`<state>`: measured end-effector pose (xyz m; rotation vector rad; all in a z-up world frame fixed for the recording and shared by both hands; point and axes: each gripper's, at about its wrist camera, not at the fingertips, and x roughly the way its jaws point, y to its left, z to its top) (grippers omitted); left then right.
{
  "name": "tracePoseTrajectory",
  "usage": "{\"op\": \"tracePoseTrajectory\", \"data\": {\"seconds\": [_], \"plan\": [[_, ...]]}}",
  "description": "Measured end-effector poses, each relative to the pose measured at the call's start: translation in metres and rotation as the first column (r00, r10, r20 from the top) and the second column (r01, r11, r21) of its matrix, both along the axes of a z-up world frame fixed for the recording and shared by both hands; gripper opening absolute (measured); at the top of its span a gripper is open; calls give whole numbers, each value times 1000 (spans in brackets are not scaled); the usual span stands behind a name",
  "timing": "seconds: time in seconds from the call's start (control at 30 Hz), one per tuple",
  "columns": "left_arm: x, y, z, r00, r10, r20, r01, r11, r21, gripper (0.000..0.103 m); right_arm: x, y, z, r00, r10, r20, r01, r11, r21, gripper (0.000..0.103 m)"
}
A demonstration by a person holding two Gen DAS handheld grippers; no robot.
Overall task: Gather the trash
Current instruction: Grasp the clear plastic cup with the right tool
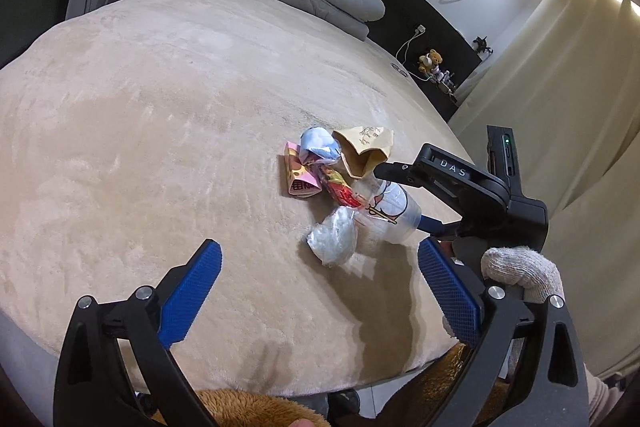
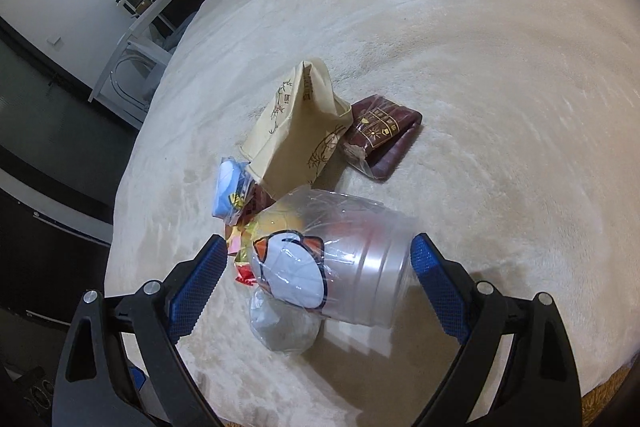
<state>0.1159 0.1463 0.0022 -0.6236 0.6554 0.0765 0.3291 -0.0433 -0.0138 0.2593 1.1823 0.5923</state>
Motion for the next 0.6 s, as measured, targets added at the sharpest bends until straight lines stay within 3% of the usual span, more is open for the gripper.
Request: {"op": "tracePoseTrajectory", "data": {"seconds": [0.23,0.37,0.6], "plan": [[-2,13,-6,999,37,-3,-37,999,-21,96,5,11,-8,1000,-3,3,3,999,-49,92],[-1,12,-7,999,39,-11,-39,999,-20,96,5,8,-14,1000,-6,-4,5,998,-70,81],[5,1,-3,999,28,-19,-28,1000,5,96,0,1,-9,999,24,20,-23,998,-63,79]]}}
